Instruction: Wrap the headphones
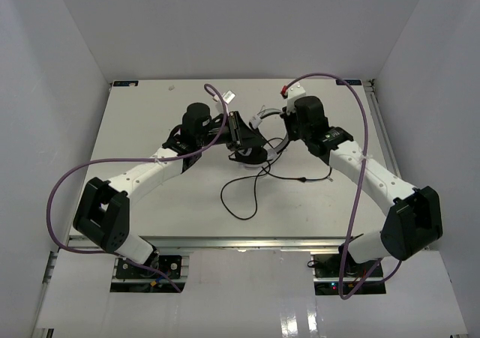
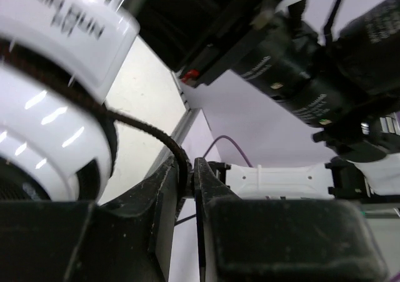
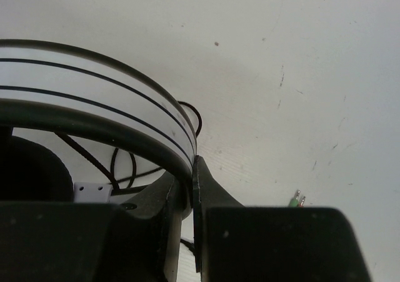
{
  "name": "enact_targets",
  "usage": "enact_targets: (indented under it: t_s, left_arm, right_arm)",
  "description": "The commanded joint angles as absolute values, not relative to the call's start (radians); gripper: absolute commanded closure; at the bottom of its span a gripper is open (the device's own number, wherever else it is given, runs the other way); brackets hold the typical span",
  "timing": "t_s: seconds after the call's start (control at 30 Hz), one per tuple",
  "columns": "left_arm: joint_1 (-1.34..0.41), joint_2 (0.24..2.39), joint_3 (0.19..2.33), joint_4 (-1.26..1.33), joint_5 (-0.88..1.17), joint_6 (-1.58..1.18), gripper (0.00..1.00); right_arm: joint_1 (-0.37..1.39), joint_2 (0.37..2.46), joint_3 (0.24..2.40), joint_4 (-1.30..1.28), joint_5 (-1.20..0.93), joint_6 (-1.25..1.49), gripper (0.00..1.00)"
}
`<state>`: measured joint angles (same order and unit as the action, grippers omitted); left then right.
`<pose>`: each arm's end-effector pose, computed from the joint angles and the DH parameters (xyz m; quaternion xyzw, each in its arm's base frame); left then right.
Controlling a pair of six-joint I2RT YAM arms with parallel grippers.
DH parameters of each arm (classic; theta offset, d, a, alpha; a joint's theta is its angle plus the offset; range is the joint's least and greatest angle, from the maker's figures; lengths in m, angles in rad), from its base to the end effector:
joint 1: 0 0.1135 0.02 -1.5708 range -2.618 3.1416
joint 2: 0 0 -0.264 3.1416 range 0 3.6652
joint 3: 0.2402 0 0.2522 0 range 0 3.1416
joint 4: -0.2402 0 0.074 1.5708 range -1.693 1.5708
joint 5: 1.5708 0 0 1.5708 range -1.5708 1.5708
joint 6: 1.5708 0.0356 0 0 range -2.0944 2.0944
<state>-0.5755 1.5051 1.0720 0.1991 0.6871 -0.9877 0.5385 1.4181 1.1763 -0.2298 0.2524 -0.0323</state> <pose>0.2804 -0.2089 0.3050 0.0531 0.7660 -0.5987 0.2280 0.2867 0.1609 0.3247 -0.1751 0.8302 0.0258 0.5286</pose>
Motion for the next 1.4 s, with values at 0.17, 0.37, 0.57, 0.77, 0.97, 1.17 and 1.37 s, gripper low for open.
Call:
enact_targets:
  t_s: [0.17, 0.37, 0.57, 0.77, 0.97, 1.17, 1.37]
  left_arm:
    - [-0.586, 1.513, 1.243, -0.130, 0.536, -0.706, 0.72]
    - [-0.585, 1.562, 1.423, -0.401, 0.402, -0.430, 0.78]
    - [-0.583, 1.616, 1.514, -0.534, 0.435, -0.279, 0.80]
    - [-0.584, 1.644, 1.549, -0.593, 0.489, -0.237, 0.80]
    - [-0.584, 1.622, 1.449, -0.373, 0.578, -0.457, 0.79]
    - [-0.586, 1.566, 1.353, -0.175, 0.554, -0.671, 0.66]
    - [-0.589, 1.542, 1.334, -0.170, 0.530, -0.661, 0.44]
  right_arm:
    - [0.525, 1.395, 1.286, -0.182, 0.279, 0.138, 0.92]
    - [0.526, 1.351, 1.235, -0.079, 0.251, -0.115, 0.92]
    - [0.526, 1.308, 1.199, -0.026, 0.139, -0.273, 0.92]
    - [0.526, 1.330, 1.223, -0.012, 0.157, -0.293, 0.92]
    - [0.526, 1.404, 1.267, -0.056, 0.167, -0.005, 0.92]
    - [0.522, 1.450, 1.290, -0.094, 0.162, 0.181, 0.92]
    - [0.485, 1.440, 1.306, -0.095, 0.084, 0.268, 0.92]
